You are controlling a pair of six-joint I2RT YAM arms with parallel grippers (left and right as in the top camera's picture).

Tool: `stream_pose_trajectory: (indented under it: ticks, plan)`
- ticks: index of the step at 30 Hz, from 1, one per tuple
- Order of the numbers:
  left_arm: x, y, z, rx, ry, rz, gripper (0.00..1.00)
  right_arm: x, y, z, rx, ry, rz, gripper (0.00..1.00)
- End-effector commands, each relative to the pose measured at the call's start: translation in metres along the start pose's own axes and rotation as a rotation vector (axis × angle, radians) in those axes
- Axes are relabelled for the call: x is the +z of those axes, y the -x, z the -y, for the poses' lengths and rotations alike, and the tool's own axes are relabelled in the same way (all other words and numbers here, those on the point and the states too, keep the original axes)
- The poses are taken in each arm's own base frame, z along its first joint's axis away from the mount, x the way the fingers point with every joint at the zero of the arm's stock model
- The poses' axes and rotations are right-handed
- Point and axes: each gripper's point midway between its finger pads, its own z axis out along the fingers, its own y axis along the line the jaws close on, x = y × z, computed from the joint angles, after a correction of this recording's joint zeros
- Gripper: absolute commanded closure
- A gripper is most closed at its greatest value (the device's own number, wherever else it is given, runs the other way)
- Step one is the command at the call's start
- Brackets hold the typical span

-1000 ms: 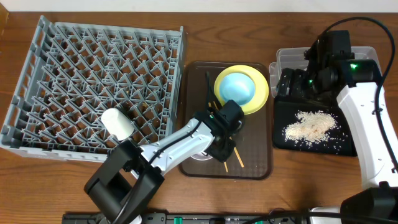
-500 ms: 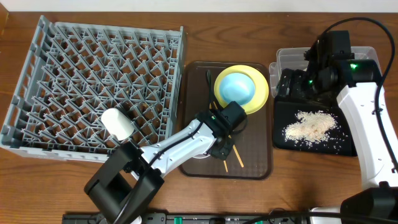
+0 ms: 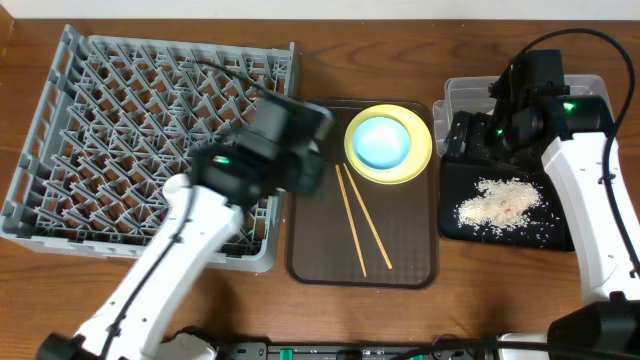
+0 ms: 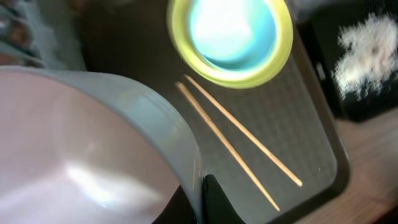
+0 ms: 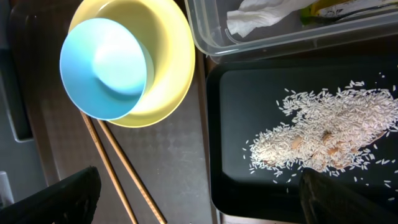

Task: Sort waste into correct bins and load items into the dishwasher
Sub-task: 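Carry the white bowl to the dish rack and set it down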

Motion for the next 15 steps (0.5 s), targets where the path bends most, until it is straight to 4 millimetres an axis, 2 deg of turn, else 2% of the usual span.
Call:
stream_pose_trajectory:
  ticks: [1, 4, 8, 14, 15]
  plan:
    - [-0.026, 0.021, -0.020, 0.005, -0.177, 0.104, 0.93, -0.007, 0.006, 0.001, -0.004, -0.003, 0.027, 0.01]
    - [-0.043, 0.038, -0.054, -0.076, -0.292, 0.212, 0.93, -0.007, 0.006, 0.001, -0.004, -0.003, 0.027, 0.01]
    - [-0.059, 0.053, -0.088, -0.164, -0.419, 0.325, 0.93, -0.007, 0.005, 0.001, -0.003, -0.004, 0.024, 0.01]
    - [-0.050, 0.052, -0.143, -0.361, -0.613, 0.377, 0.92, -0.007, 0.004, 0.001, -0.003, -0.005, 0.021, 0.01]
    - [-0.049, 0.051, -0.147, -0.376, -0.630, 0.382, 0.92, -0.007, 0.004, 0.001, -0.003, -0.005, 0.020, 0.01]
